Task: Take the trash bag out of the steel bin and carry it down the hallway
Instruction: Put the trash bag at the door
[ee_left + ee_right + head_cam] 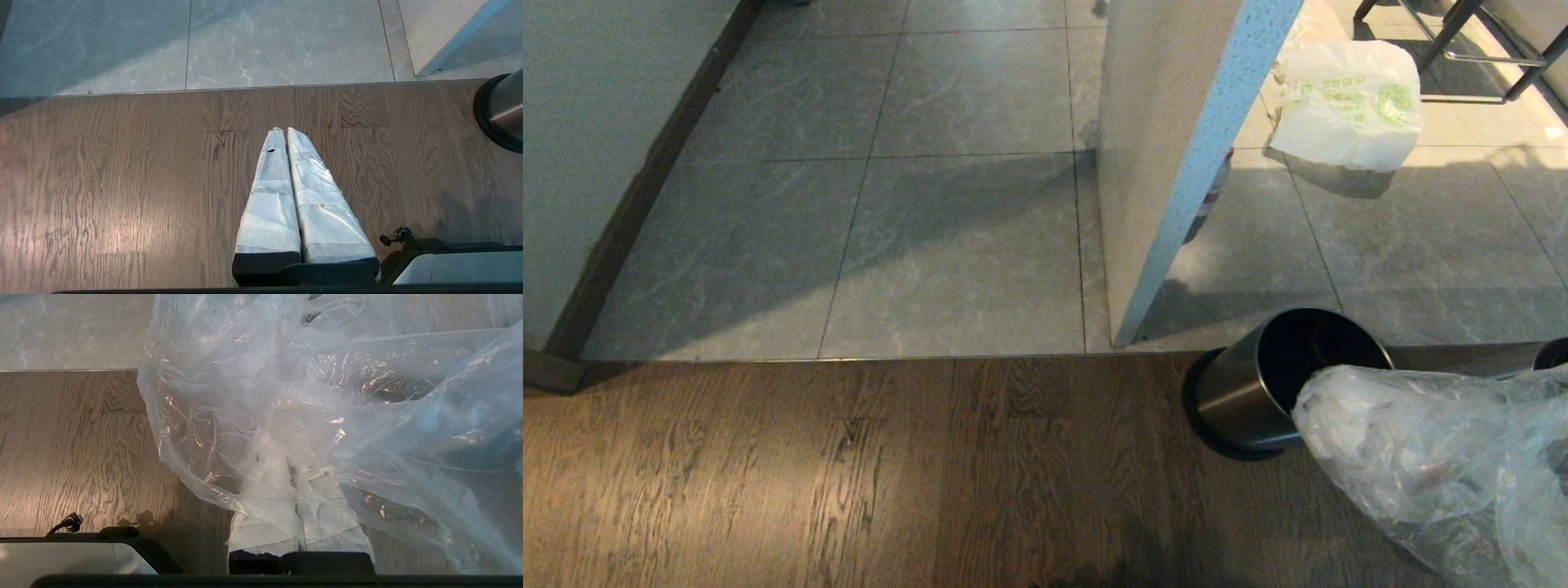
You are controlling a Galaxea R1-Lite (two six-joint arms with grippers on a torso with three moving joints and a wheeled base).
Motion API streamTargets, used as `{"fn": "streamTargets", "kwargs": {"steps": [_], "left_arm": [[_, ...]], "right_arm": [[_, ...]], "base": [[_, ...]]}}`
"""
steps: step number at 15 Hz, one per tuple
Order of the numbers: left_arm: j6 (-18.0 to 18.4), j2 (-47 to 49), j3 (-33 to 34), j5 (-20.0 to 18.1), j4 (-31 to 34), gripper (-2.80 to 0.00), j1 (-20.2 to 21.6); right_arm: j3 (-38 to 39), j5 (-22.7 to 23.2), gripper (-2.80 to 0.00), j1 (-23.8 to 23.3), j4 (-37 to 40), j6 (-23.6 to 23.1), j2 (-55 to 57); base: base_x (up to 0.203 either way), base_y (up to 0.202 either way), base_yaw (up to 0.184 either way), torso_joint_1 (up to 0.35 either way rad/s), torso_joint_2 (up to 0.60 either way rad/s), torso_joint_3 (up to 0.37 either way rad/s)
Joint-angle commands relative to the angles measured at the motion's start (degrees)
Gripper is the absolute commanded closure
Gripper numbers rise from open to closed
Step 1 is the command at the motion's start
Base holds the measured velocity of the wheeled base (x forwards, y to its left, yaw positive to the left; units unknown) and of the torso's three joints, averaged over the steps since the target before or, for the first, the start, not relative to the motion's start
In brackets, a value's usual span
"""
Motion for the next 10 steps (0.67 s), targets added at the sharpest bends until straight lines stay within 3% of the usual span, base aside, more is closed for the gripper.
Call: {"fn": "streamTargets", "kwargs": {"steps": [1,6,10], "left_arm": [[0.1,0.0,0.0,0.0,0.0,0.00,0.0],[-0.1,0.0,0.0,0.0,0.0,0.00,0.0],[-0.3,0.0,0.0,0.0,0.0,0.00,0.0]], "right_arm": [[0.1,0.0,0.00,0.0,0.0,0.0,0.1],[0.1,0.0,0.00,0.0,0.0,0.0,0.1],[0.1,0.0,0.00,0.0,0.0,0.0,0.2]], "base": [[0.000,0.000,0.000,0.000,0.00,0.000],[0.000,0.000,0.000,0.000,0.00,0.000],[0.000,0.000,0.000,0.004,0.00,0.131]]}}
